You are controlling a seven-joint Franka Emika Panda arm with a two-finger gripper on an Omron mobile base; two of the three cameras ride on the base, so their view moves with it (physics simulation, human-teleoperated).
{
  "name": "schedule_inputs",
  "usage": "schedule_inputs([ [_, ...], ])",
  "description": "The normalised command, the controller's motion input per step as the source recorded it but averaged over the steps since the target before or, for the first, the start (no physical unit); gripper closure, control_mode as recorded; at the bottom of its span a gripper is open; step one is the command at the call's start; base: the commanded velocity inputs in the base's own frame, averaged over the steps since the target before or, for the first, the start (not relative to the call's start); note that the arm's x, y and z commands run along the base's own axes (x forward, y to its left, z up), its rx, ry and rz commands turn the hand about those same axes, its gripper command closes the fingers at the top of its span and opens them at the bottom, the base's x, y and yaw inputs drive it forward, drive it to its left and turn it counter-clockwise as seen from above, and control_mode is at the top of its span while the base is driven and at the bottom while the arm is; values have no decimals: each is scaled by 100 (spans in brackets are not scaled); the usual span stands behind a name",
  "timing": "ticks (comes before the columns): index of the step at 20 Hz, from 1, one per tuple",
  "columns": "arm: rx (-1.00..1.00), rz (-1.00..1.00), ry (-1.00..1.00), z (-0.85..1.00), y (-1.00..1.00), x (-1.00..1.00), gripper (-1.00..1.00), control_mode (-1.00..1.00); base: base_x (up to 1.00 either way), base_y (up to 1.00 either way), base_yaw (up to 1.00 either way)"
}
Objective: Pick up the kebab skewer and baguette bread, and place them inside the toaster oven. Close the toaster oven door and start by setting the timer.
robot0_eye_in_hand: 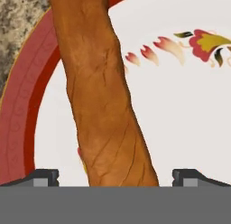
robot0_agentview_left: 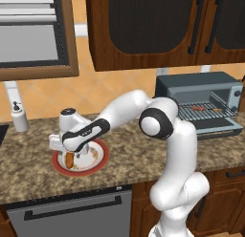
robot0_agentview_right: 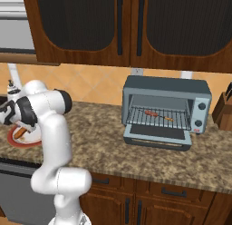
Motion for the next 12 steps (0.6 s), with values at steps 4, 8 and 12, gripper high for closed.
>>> schedule_inputs([
  [4,0,-2,1,-16,0,0,100,-100,0,0,0],
  [8,0,1,0,-9,-59,-6,100,-100,0,0,0],
  [12,14,2,-1,73,-78,-40,100,-100,0,0,0],
])
